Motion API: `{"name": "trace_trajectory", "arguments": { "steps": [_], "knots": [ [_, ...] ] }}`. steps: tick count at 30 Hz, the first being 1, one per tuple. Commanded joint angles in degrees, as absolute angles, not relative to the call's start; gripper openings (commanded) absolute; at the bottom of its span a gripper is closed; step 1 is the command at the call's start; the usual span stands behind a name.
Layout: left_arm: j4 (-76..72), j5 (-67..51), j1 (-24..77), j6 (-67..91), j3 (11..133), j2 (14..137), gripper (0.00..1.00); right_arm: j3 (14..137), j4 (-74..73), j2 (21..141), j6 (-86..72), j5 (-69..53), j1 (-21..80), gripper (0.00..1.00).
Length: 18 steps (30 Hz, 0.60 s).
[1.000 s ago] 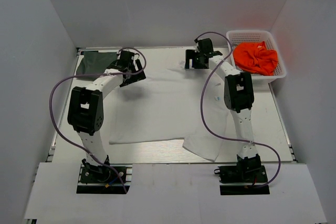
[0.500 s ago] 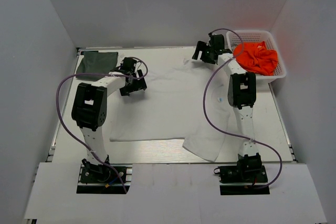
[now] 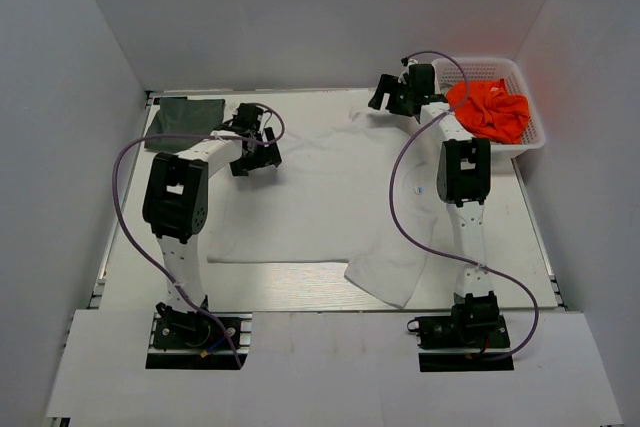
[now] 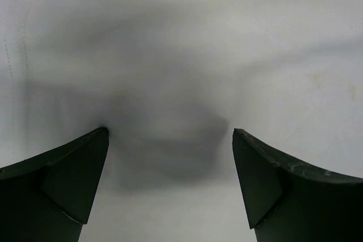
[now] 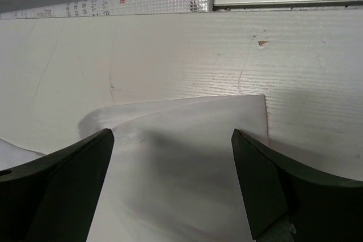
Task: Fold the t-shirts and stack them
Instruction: Flatten out the tshirt
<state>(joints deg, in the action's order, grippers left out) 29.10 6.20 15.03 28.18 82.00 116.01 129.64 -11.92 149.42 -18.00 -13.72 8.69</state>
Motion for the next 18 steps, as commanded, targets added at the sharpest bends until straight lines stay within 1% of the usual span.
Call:
{"name": "trace_trajectory", "arguments": {
  "steps": [1,4,6,7,8,9,10,11,12,13,14,15,16,17,18],
  "knots": [
    [29.97,4.75,15.12,26.54,85.33,116.98,1.0,130.69,-6.25,149.5,-14.51,-15.03,8.35,0.9],
    [29.97,3.52,15.12,25.41,87.18,116.37,1.0,130.42,-0.97,149.85,-11.09,-17.22,8.26,0.9],
    [31.64,4.12,15.12,25.4,88.51,113.14,1.0,135.59,-5.59,149.07,-9.76,-18.36,8.7,0.9],
    [31.64,4.13,15.12,25.4,88.51,111.55,1.0,134.48,-7.8,147.76,-8.89,-18.2,8.7,0.9],
    [32.42,4.83,15.12,25.4,87.64,109.71,1.0,132.82,-8.43,143.57,-8.35,-18.37,9.4,0.9],
    [32.43,4.83,15.12,25.4,86.5,107.51,1.0,127.76,-8.52,141.0,-7.57,-16.89,9.58,0.9],
    [32.95,5.79,15.12,25.4,85.09,105.05,1.0,121.18,-8.7,132.28,-7.82,-15.92,10.19,0.9],
    [33.48,8.32,15.12,28.27,81.25,99.72,1.0,117.98,-8.79,129.4,-7.74,-15.21,10.89,0.9],
    [34.01,9.65,15.12,30.04,78.95,96.88,1.0,108.55,-9.57,126.5,-7.82,-13.03,11.59,0.9],
    [34.54,10.71,15.12,31.89,74.14,94.25,1.0,105.59,-10.28,118.38,-9.56,-12.14,11.86,0.9],
    [35.06,11.42,14.51,36.25,71.48,91.61,1.0,102.77,-11.07,116.13,-10.97,-11.52,12.47,0.9],
    [35.59,11.43,14.5,38.3,68.76,86.54,1.0,97.44,-13.51,113.84,-11.77,-10.47,12.83,0.9],
    [35.6,11.43,13.98,39.89,63.34,84.22,1.0,91.9,-15.71,107.47,-14.56,-8.63,13.18,0.9],
    [35.6,10.82,13.97,40.86,60.85,82.02,1.0,89.24,-17.04,105.58,-15.72,-7.83,13.27,0.9],
    [35.07,10.81,14.5,41.57,58.38,80.0,1.0,83.21,-17.57,101.82,-17.12,-7.65,14.05,0.9]
  ]
}}
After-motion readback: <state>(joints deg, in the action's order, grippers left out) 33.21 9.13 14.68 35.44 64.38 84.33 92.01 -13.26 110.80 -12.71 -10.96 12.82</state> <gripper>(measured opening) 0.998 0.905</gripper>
